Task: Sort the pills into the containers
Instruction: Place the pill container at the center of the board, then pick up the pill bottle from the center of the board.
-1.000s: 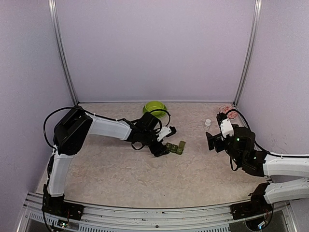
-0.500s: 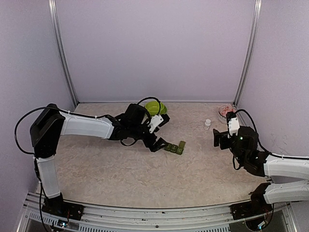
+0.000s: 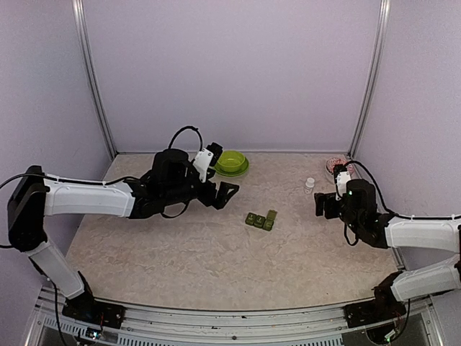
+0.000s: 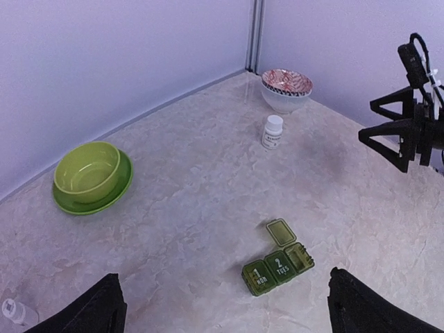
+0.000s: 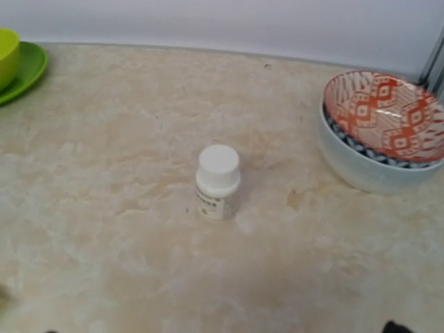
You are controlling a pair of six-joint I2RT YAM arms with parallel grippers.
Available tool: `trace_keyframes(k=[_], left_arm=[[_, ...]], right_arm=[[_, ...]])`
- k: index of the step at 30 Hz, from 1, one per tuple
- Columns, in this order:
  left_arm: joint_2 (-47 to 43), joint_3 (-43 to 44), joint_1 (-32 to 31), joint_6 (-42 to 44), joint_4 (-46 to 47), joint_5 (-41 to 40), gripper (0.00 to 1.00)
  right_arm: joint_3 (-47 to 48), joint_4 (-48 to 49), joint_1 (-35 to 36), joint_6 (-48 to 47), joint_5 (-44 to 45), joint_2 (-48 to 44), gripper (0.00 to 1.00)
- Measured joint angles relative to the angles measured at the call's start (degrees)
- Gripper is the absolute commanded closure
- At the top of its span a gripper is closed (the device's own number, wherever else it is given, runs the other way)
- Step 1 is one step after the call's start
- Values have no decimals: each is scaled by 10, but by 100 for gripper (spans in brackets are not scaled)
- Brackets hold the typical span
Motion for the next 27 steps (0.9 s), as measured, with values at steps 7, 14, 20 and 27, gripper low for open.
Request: trace_keyframes(k=[7, 14, 20, 27], left_arm=[[-70, -80, 4, -89, 63, -42, 1], [-72, -109, 4, -139, 74, -59, 1], [-82, -149, -5, -162, 74, -58, 1], [-92, -159, -16, -165, 75, -59, 1]], right_arm=[[115, -45, -26, 32, -58, 98, 0], [224, -78, -85, 55, -127, 224, 4], [312, -103, -105, 62, -156, 322, 5], [369, -131, -121, 61, -154, 403, 6]])
